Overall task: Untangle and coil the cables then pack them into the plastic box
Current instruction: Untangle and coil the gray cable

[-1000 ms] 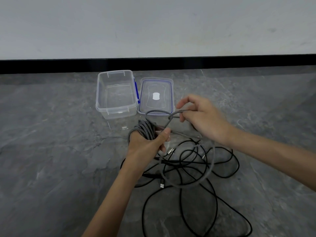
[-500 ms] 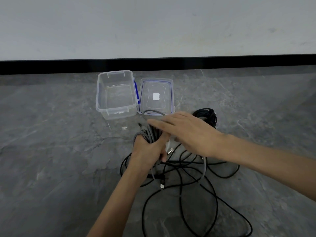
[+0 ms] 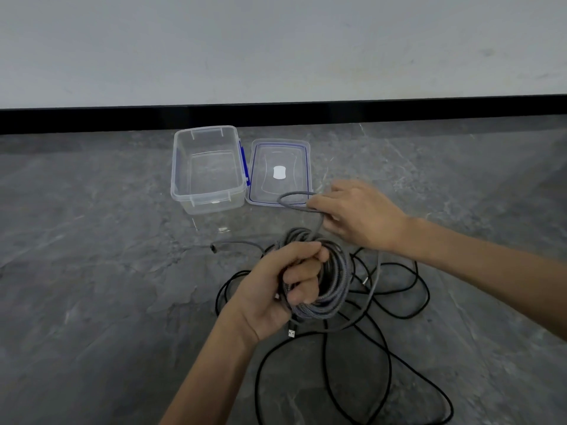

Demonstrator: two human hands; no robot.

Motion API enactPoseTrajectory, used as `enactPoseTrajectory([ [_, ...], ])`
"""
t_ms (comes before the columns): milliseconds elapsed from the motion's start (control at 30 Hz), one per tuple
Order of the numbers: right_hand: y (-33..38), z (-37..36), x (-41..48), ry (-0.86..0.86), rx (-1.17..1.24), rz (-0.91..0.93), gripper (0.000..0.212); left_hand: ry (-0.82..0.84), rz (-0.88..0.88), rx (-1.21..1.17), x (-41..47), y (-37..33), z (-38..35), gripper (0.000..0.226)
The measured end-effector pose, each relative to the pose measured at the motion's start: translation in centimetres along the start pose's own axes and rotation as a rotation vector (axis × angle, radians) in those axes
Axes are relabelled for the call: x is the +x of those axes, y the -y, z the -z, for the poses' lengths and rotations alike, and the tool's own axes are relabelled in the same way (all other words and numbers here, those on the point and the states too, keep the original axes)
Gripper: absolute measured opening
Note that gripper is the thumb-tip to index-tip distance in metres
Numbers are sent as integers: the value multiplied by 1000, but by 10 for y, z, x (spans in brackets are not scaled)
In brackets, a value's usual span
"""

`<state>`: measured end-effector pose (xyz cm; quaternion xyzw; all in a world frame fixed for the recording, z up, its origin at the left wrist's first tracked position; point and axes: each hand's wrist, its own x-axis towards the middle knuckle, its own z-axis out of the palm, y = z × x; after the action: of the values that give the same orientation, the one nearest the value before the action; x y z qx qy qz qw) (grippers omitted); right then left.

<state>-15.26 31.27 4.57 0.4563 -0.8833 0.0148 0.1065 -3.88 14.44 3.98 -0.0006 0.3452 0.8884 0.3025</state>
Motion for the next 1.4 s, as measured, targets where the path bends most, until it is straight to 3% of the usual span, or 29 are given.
enactPoseTrajectory([
  [200, 17, -7, -5, 7, 234, -25, 21, 286, -19, -303, 1, 2, -1, 20],
  [300, 22, -11, -8, -13, 364, -69, 7, 267, -73, -266, -4, -4, -3, 25],
  [433, 22, -28, -26, 77, 546, -323, 29, 261, -194, -310, -9, -24, -13, 29],
  [533, 27, -35, -36, 67, 525, -353, 36, 275, -293, -382, -4, -32, -15, 22],
  [767, 28, -56, -45, 70, 606, -331, 8, 78, -591, -150, -10, -46, -8, 16],
  [933, 37, -51, -54, 114, 655, -315, 33, 100, -676, -421, -16, -65, 1, 11],
  [1000, 44, -50, -57, 154, 644, -308, 42, -29, -728, -440, -17, -67, 1, 12],
  [1133, 67, -40, -59, 243, 720, -258, 19, -321, -793, -373, -10, -71, -3, 18],
  [1167, 73, -36, -58, 248, 737, -241, 23, -417, -817, -271, -8, -70, 0, 22],
  [1267, 87, -19, -51, 246, 785, -209, 29, -745, -880, 385, -4, -60, 16, 29],
  [1400, 96, 4, -44, 257, 808, -175, 26, -882, -833, 704, -2, -49, 22, 23],
])
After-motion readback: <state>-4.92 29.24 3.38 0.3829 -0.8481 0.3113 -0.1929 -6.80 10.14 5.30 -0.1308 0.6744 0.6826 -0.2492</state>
